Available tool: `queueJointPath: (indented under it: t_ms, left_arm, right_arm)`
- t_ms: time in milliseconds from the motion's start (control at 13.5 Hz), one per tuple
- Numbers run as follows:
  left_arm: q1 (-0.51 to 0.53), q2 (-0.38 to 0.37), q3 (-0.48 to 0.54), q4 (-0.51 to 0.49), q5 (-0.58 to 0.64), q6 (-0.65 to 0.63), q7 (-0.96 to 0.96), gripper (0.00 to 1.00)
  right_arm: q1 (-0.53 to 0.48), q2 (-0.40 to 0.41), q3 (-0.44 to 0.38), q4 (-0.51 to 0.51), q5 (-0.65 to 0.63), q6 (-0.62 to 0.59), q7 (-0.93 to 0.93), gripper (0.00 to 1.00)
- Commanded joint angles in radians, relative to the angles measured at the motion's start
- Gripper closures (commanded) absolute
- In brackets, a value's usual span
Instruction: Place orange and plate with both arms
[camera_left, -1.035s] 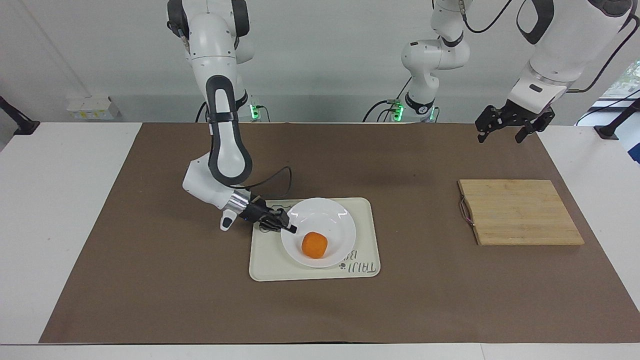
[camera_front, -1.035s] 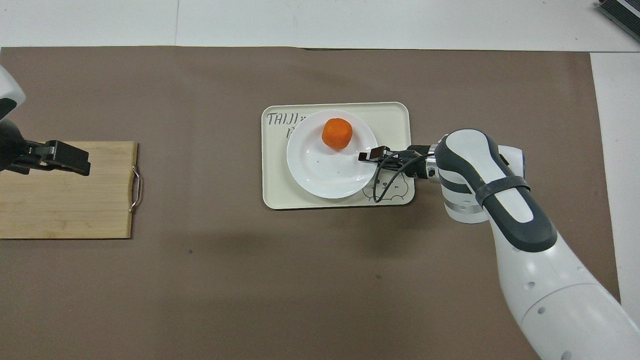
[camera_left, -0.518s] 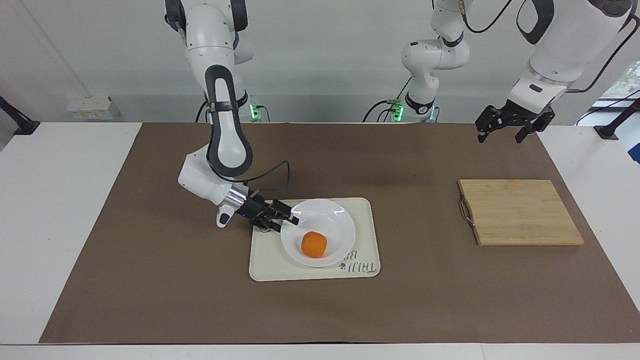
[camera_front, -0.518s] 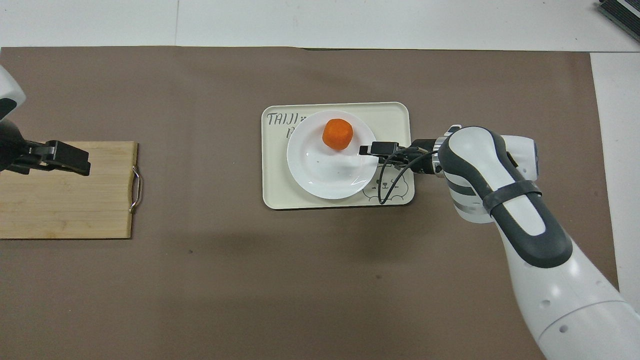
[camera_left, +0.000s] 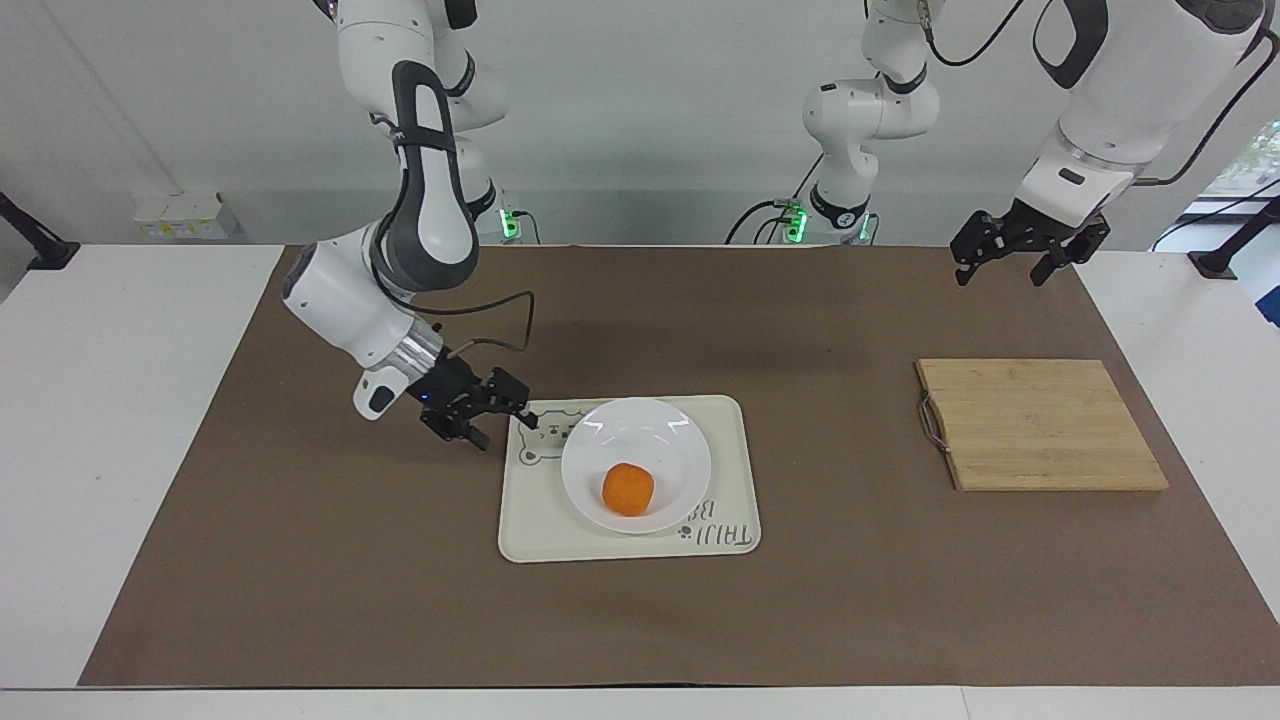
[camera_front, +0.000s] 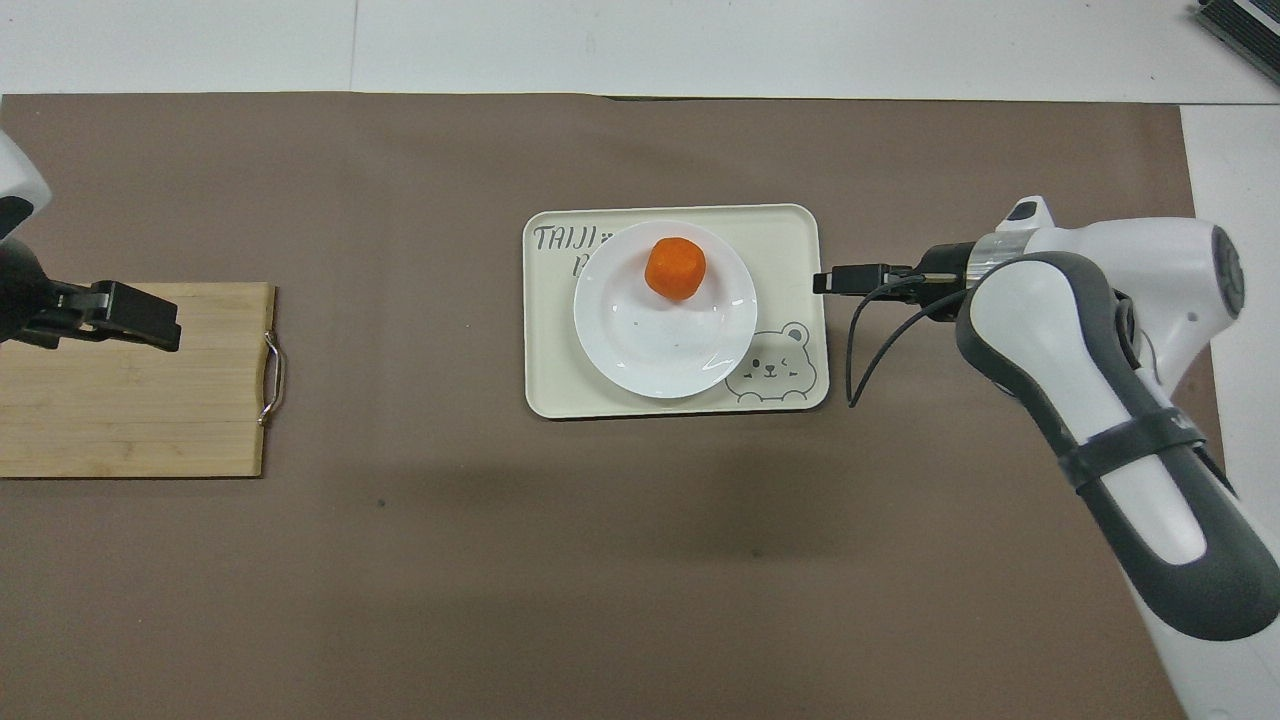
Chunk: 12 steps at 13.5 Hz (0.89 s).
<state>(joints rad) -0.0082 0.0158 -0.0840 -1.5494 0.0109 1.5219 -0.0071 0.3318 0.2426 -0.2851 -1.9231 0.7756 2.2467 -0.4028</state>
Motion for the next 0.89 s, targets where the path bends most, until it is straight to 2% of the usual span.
queueJointPath:
  t_ms: [0, 296, 592, 814]
  left_arm:
    - [0.011, 0.013, -0.010, 0.029, 0.011, -0.025, 0.009, 0.00]
    - [0.011, 0.013, -0.010, 0.029, 0.011, -0.025, 0.009, 0.00]
    - [0.011, 0.013, -0.010, 0.029, 0.011, -0.025, 0.009, 0.00]
    - [0.013, 0.013, -0.010, 0.029, 0.011, -0.026, 0.009, 0.00]
  right_arm:
    - [-0.065, -0.068, 0.001, -0.020, -0.146, -0.085, 0.071, 0.00]
    - [-0.146, -0.105, 0.001, -0.022, -0.317, -0.228, 0.156, 0.00]
    - [-0.233, -0.137, 0.000, -0.001, -0.498, -0.332, 0.164, 0.00]
    - [-0.241, -0.196, -0.003, 0.036, -0.643, -0.389, 0.164, 0.00]
